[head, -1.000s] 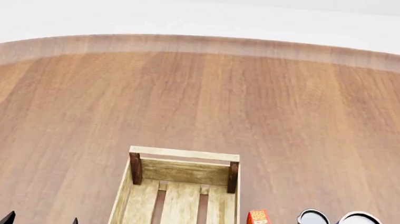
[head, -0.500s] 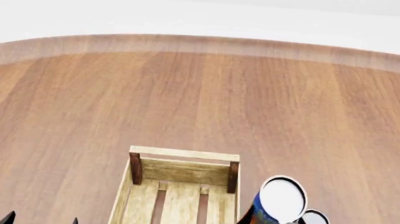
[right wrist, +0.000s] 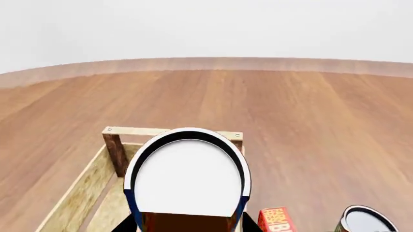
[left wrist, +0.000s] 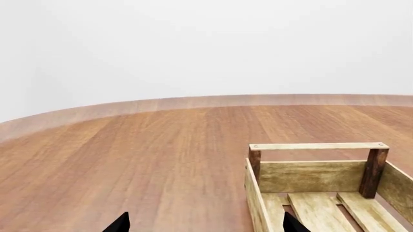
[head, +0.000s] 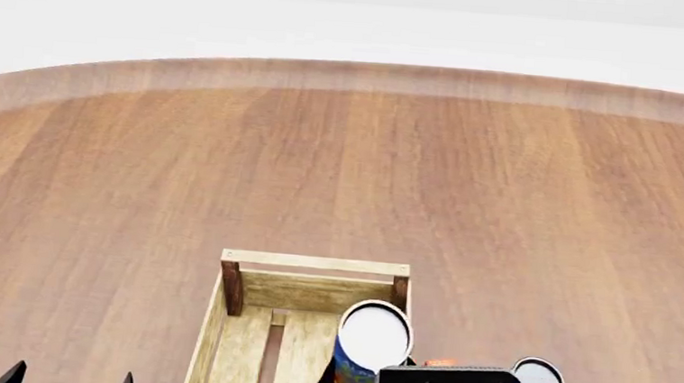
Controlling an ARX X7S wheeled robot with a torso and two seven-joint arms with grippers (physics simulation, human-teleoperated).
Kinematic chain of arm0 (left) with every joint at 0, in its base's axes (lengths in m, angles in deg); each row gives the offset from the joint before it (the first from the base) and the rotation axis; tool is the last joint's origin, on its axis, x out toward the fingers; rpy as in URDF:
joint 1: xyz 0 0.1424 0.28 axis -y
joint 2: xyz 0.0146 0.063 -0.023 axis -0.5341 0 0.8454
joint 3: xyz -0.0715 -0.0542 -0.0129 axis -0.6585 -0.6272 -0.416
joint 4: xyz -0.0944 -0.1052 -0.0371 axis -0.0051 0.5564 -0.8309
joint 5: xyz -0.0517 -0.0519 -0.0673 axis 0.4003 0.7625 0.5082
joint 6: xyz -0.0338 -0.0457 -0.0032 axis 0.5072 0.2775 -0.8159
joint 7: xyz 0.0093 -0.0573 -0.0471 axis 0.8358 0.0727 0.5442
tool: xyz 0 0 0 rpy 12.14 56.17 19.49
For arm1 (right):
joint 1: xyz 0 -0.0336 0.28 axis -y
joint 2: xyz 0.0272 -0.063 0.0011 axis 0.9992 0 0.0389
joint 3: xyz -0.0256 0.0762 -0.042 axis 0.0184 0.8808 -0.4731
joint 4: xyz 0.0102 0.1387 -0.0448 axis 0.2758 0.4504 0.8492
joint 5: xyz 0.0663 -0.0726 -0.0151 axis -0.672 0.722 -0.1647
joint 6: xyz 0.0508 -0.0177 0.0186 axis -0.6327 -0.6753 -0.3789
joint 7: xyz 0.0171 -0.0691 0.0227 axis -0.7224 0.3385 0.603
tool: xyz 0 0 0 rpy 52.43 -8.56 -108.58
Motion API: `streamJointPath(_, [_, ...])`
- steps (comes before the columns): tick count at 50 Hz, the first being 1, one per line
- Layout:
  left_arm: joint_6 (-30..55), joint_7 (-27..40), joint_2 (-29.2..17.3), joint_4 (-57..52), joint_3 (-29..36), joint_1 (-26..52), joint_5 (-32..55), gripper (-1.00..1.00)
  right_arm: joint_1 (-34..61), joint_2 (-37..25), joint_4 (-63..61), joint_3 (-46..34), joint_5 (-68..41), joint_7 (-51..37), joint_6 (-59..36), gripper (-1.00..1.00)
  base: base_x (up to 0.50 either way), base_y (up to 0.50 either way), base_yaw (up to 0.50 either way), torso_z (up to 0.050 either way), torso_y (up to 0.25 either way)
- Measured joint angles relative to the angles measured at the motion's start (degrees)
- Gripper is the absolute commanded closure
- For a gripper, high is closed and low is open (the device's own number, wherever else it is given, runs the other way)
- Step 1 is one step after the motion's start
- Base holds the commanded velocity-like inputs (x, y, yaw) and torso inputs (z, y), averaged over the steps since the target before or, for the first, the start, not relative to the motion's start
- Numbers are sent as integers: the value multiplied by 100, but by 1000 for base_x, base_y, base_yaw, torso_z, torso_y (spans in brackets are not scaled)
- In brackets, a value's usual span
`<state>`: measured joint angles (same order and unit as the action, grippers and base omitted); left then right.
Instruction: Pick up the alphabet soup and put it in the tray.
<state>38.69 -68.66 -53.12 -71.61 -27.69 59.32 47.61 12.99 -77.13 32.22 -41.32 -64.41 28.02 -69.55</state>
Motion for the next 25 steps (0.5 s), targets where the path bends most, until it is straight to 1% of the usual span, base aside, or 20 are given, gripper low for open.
streamJointPath(25, [-10,48,-44,-19,44,0,54,-100,581,402,2024,-825,525,900,899,100,0,0,0,1,1])
